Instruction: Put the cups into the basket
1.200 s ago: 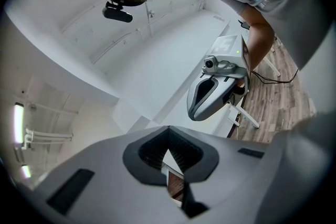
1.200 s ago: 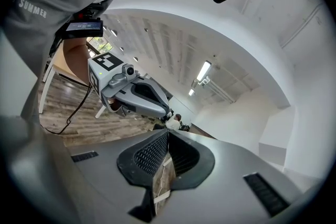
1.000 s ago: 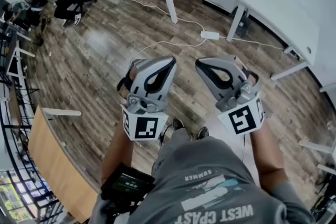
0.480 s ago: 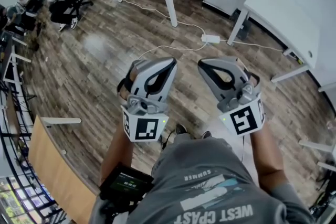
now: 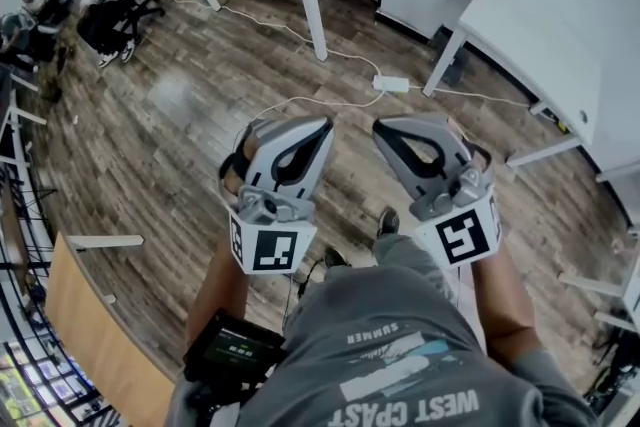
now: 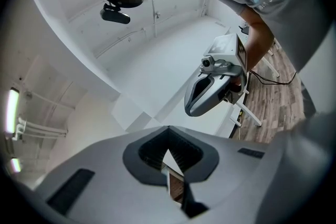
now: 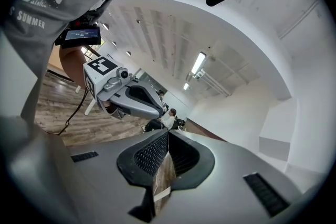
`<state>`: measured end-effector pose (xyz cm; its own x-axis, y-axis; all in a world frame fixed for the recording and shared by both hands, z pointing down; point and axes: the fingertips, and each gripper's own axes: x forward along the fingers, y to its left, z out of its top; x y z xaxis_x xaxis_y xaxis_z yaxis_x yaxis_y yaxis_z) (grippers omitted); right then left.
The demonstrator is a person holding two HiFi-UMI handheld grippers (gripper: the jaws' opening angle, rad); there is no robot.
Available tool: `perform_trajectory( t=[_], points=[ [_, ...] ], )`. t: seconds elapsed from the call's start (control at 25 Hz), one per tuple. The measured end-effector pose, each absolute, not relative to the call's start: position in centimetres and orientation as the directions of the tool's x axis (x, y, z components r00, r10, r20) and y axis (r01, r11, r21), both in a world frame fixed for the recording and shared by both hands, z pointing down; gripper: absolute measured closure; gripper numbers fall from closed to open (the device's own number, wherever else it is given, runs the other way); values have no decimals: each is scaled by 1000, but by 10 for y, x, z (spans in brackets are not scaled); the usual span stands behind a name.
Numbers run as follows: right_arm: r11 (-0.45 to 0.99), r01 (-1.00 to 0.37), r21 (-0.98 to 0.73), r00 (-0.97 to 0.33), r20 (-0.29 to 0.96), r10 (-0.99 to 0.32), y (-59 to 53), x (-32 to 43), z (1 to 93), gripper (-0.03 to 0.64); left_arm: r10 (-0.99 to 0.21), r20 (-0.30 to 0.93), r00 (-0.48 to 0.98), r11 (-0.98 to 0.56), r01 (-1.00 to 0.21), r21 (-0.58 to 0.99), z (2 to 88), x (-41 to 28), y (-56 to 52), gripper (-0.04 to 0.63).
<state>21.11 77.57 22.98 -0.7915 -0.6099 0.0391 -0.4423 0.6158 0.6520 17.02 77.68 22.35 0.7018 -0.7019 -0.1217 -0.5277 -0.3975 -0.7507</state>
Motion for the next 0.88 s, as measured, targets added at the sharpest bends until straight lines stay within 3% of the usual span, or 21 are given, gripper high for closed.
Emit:
perform_trajectory(
  t=[0.48, 0.88],
  points=[
    [687, -344, 640, -867, 66, -494, 687, 243, 239, 603, -830, -88, 551, -307, -584, -752, 227, 190, 698, 595],
    [699, -346, 626, -879, 44, -475, 650, 279, 235, 603, -835, -87, 543, -303, -587, -751, 227, 228, 660, 595]
  ],
)
